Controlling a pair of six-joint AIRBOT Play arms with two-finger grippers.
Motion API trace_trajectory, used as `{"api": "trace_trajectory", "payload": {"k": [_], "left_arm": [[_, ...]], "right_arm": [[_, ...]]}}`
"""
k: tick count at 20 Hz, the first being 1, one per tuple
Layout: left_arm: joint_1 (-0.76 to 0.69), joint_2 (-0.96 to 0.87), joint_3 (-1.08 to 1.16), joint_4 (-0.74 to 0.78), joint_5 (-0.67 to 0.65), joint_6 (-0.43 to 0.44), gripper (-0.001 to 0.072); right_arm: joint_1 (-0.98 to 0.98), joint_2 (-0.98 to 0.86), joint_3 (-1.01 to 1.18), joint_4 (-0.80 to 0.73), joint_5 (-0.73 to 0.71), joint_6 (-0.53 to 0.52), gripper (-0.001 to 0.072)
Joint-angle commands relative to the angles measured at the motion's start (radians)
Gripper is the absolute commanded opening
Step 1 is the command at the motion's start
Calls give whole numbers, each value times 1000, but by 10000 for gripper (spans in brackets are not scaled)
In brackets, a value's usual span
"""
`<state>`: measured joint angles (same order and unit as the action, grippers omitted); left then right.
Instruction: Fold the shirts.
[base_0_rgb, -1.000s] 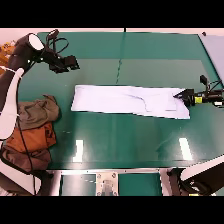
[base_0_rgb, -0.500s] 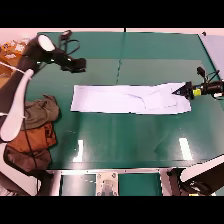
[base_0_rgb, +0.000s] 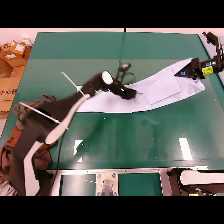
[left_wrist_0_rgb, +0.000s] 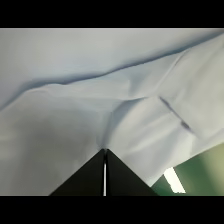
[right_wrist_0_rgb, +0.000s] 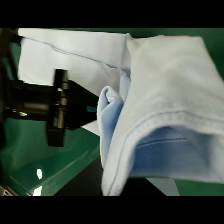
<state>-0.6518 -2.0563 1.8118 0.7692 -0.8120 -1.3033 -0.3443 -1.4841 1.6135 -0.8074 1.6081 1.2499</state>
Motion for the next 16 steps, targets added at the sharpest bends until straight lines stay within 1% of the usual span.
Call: {"api": "trace_trajectory", "payload": {"k": [1,3,4,6,8,10,12,14,16], "left_arm": [[-68,-60,1,-119,68,21,27],[-51,-61,3,-119,48,22,26],[-31,-61,16,-118,2,23,26],[32,-61,68,-111,-135,31,26],[127,-60,170,-55,-309,22,25],[225,-50,282,58,-454,-49,25],[326,14,295,129,-508,-55,25],[426,72,295,142,-552,-61,26],[507,118,294,142,-588,-60,26]], "right_arm": [[53,52,11,-5,1,53,14],[56,52,11,-5,-6,52,14],[56,52,11,-5,-7,52,14],[56,52,11,-4,-5,53,14],[57,52,11,46,-6,60,14],[72,52,11,124,-12,61,14],[125,49,11,130,-37,101,14],[205,34,10,129,-79,159,14],[327,3,9,123,-156,230,14]]}}
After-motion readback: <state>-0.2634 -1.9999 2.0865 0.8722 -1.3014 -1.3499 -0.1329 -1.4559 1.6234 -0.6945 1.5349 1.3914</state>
